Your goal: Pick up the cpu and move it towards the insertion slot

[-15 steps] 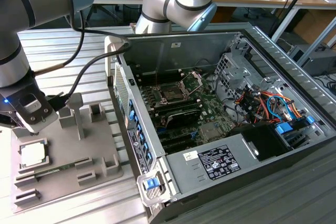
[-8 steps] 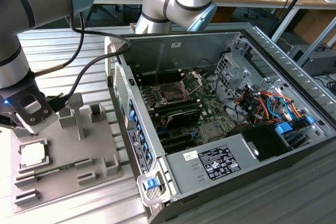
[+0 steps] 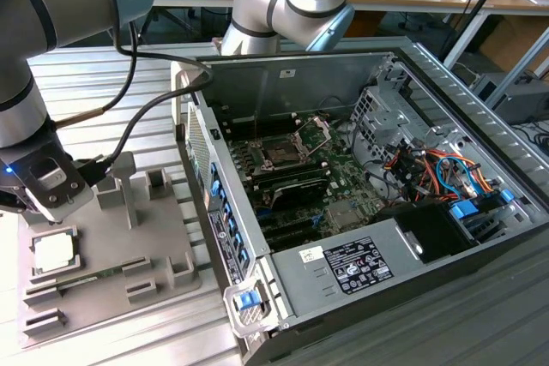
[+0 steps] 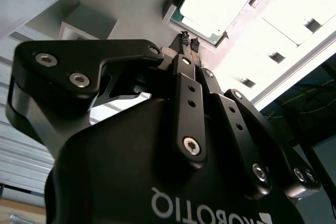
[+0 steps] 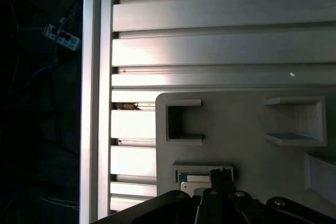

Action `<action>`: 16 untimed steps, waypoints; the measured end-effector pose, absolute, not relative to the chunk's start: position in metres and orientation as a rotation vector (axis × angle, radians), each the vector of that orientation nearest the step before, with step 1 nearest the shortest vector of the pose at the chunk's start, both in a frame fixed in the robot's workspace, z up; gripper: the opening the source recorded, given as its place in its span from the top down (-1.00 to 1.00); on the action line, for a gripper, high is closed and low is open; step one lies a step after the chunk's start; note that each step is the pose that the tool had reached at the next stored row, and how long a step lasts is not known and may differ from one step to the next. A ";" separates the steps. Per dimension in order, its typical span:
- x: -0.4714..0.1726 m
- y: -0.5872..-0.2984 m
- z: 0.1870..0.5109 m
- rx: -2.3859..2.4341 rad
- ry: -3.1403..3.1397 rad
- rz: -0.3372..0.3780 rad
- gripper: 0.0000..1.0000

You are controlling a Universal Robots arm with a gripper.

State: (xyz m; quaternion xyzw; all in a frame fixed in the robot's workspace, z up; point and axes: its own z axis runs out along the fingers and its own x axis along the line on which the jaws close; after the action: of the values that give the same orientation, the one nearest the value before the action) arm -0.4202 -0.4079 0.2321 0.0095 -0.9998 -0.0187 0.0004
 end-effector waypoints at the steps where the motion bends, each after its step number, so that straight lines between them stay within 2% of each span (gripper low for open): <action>1: -0.420 -0.408 0.232 0.030 -3.140 -0.059 0.79; 16: -0.420 -0.408 0.229 0.030 -3.140 -0.059 0.79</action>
State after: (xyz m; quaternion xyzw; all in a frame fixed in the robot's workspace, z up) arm -0.4203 -0.4084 0.2287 0.0095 -0.9998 -0.0187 0.0004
